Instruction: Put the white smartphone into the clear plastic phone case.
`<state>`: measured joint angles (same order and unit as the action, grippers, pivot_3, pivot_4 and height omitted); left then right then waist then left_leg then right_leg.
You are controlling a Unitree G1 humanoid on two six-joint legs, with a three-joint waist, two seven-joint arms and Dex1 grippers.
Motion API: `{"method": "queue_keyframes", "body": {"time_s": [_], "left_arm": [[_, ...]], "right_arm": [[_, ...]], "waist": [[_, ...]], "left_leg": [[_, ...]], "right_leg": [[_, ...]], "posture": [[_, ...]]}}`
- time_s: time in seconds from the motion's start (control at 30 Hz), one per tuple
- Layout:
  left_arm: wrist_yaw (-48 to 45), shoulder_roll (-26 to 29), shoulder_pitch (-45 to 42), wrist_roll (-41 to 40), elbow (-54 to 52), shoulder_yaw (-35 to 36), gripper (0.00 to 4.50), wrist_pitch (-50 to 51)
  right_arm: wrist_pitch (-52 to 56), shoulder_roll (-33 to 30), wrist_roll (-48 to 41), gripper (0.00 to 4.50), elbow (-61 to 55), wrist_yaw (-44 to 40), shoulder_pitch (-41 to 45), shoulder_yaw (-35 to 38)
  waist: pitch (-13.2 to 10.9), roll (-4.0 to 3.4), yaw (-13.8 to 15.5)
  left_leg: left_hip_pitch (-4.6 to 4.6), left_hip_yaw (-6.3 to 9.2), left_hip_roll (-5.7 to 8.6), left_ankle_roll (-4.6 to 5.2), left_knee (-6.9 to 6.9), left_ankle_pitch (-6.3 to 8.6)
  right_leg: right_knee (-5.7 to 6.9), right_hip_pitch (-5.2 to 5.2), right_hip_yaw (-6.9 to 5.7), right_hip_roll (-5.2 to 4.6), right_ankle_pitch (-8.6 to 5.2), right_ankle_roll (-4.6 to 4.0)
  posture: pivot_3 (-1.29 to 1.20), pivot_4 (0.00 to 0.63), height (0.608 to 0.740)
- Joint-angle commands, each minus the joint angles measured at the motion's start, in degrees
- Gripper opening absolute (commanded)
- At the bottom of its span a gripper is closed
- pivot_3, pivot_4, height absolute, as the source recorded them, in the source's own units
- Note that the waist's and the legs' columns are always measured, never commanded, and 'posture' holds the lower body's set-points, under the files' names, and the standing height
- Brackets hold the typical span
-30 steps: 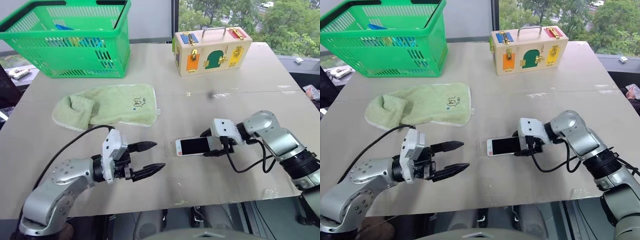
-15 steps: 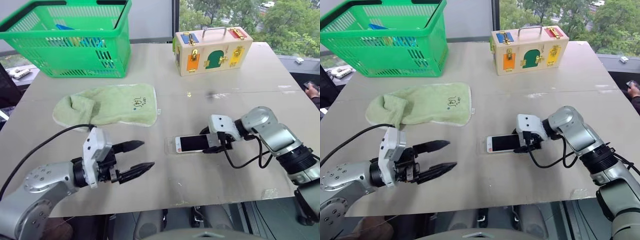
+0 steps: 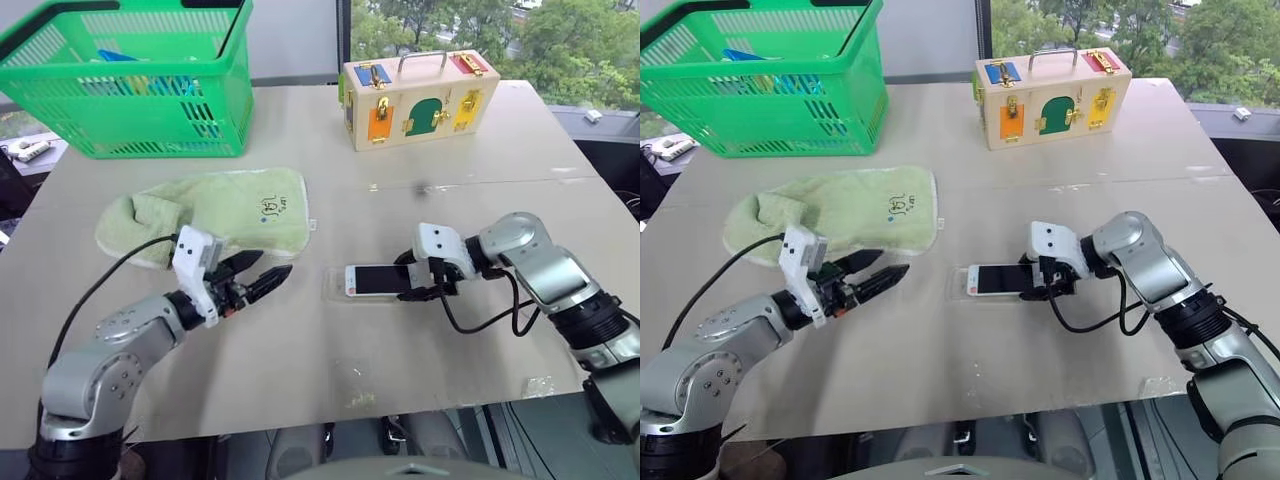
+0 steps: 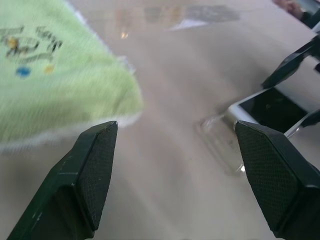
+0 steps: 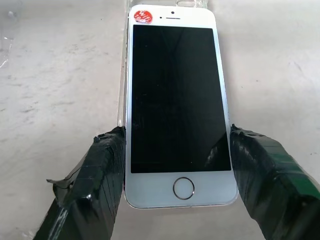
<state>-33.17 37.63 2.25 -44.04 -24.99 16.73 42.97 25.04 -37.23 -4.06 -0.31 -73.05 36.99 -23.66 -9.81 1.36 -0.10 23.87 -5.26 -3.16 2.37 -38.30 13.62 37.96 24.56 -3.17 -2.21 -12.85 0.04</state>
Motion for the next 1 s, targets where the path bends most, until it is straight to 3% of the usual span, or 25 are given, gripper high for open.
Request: {"method": "queue_keyframes", "body": {"time_s": [0.03,0.27,0.47,1.0], "left_arm": [[-6.3,0.5,2.3,1.7,0.9,1.6,3.85,-6.5],[-23.5,3.6,11.7,4.7,2.6,0.6,3.85,-17.1],[-28.0,3.6,13.3,6.4,6.2,1.3,3.85,-21.3],[-32.1,3.9,12.9,8.3,6.9,0.5,3.85,-24.5]], "right_arm": [[1.9,-0.4,-1.1,2.76,-4.0,1.2,0.3,2.4],[6.4,-2.1,1.4,2.76,-11.0,3.3,-1.0,-0.8],[14.5,-3.2,3.5,2.76,-17.2,5.3,-2.0,-3.7],[21.0,-1.4,1.9,2.76,-14.7,9.0,0.7,-2.9]], "waist": [[0.0,0.00,0.0],[0.0,-0.02,-0.4],[0.0,-0.03,-0.4],[0.0,-0.03,-0.5]], "left_leg": [[0.00,0.02,-0.01,0.00,-0.02,0.00],[0.05,-0.05,0.00,-0.02,0.07,0.02],[0.06,-0.01,0.00,-0.01,0.06,0.02],[0.10,0.00,0.00,-0.14,0.07,0.11]], "right_leg": [[0.01,0.00,-0.03,-0.04,-0.10,-0.13],[-0.01,0.12,-0.06,-0.23,-0.02,-0.31],[-0.01,0.15,-0.14,-0.35,-0.11,-0.17],[-0.04,0.24,-0.65,-0.73,-0.12,-0.17]], "posture": [[0.00,0.150,0.740],[0.00,0.150,0.740],[0.00,0.150,0.740],[0.00,0.150,0.740]]}}
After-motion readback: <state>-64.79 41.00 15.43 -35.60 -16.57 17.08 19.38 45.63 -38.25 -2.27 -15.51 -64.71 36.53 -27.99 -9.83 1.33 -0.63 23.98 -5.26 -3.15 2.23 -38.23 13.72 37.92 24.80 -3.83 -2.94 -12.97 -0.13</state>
